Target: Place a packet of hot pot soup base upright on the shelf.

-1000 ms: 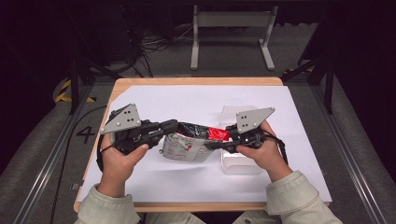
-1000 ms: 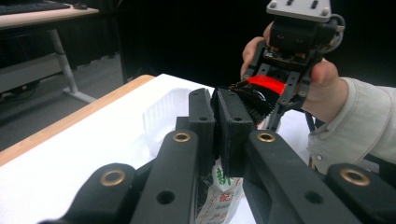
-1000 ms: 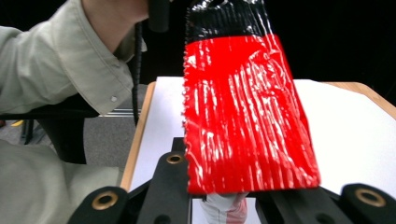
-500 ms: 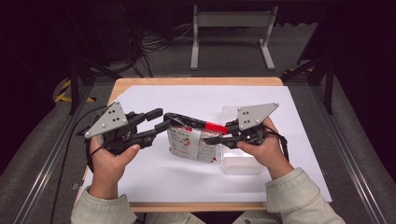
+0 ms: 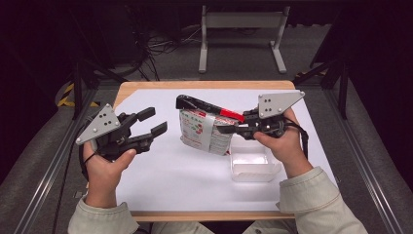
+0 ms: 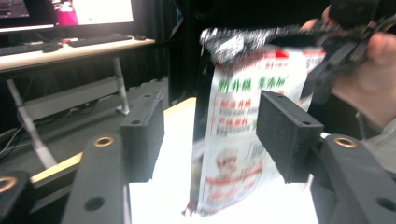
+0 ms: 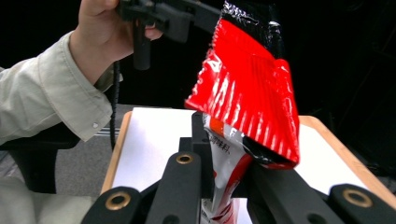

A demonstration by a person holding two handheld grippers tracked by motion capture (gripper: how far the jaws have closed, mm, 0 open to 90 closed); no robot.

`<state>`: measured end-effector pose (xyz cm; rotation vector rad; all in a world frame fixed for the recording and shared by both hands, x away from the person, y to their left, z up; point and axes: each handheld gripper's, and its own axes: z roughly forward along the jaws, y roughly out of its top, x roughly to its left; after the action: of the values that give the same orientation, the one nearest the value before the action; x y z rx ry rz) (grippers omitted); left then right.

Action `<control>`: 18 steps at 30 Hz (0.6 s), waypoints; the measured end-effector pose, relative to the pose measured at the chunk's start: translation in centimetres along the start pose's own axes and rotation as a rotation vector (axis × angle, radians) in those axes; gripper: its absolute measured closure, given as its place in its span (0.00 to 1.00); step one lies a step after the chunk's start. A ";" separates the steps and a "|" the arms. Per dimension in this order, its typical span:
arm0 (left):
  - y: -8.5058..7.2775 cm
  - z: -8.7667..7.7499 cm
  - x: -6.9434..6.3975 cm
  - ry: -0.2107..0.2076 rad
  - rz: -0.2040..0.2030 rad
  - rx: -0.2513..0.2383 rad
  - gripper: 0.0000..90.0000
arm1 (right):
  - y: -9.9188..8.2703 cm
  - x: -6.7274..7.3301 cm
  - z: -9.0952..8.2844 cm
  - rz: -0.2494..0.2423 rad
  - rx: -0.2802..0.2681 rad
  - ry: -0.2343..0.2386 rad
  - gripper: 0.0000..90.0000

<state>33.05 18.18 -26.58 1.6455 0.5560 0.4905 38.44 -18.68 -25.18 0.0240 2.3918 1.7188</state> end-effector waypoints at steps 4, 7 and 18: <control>-0.4 0.1 0.5 0.011 -0.003 0.040 0.44 | 0.3 -0.5 -0.8 0.007 -0.004 -0.024 0.95; -0.7 0.1 0.9 0.023 -0.012 0.048 0.41 | 0.4 -1.1 -1.6 0.014 -0.005 -0.050 0.95; -1.4 0.2 1.7 0.047 -0.026 0.076 0.37 | 0.2 -2.5 -4.5 0.035 -0.007 -0.126 0.95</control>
<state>34.41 19.27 -28.03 1.7006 0.6372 0.4947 40.11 -23.15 -23.22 0.1688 2.3073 1.6872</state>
